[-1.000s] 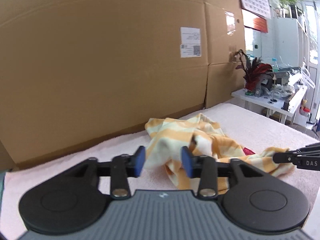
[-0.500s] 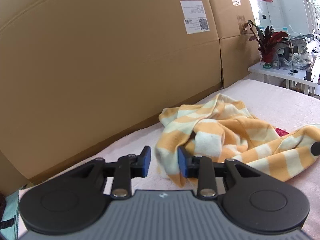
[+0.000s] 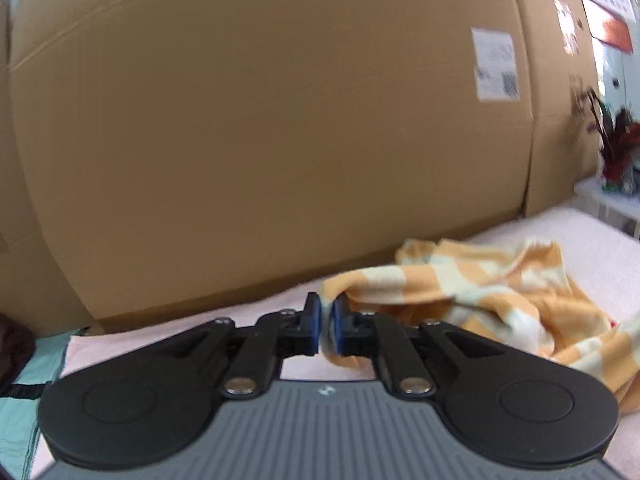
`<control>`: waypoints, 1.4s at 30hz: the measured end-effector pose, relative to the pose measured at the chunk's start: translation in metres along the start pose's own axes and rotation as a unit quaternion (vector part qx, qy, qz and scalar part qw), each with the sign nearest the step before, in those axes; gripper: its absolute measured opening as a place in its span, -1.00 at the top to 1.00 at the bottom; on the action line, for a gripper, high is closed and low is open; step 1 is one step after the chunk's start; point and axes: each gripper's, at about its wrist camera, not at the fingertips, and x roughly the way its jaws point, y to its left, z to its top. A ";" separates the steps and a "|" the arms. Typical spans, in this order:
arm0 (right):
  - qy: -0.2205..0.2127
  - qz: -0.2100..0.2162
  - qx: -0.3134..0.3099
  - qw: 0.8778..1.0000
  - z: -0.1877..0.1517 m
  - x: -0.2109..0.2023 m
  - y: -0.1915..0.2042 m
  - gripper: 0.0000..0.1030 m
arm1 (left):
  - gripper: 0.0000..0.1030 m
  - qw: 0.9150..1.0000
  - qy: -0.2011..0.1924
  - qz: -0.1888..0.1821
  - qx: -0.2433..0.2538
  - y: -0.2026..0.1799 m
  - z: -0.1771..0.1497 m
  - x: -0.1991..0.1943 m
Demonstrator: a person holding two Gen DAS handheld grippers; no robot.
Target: Fold clothes
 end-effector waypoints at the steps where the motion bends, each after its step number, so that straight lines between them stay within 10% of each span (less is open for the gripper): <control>1: -0.022 0.004 -0.011 1.000 0.011 -0.008 0.005 0.94 | 0.88 1.000 -0.015 0.008 -0.011 0.015 0.009 -0.013; 11: -0.204 0.085 -0.106 0.969 0.070 -0.102 0.037 0.94 | 0.86 0.989 -0.092 0.099 -0.051 0.134 0.028 -0.157; 15: -0.141 0.076 -0.141 0.977 0.051 -0.087 0.035 0.93 | 0.86 0.993 -0.027 0.108 -0.049 0.144 -0.014 -0.156; 21: 0.066 -0.008 -0.217 0.974 -0.029 -0.030 0.016 0.92 | 0.74 0.993 0.099 0.067 -0.010 0.112 -0.104 -0.131; 23: 0.078 -0.041 -0.262 0.961 -0.052 -0.031 0.011 0.83 | 0.57 0.993 0.103 0.062 0.018 0.103 -0.120 -0.140; 26: 0.037 -0.064 -0.348 0.935 -0.070 -0.050 0.015 0.09 | 0.22 0.995 0.093 0.033 0.027 0.106 -0.118 -0.153; 33: 0.033 0.056 -0.427 0.902 -0.083 -0.061 0.045 0.15 | -0.76 0.998 0.036 -0.044 0.012 0.091 -0.085 -0.155; 38: 0.057 0.047 -0.467 0.881 -0.110 -0.038 0.061 0.24 | -0.35 0.992 0.094 -0.062 0.050 0.057 -0.095 -0.105; 42: 0.063 0.034 -0.421 0.904 -0.099 -0.024 0.058 0.30 | 0.02 0.987 0.147 -0.051 0.046 0.052 -0.116 -0.067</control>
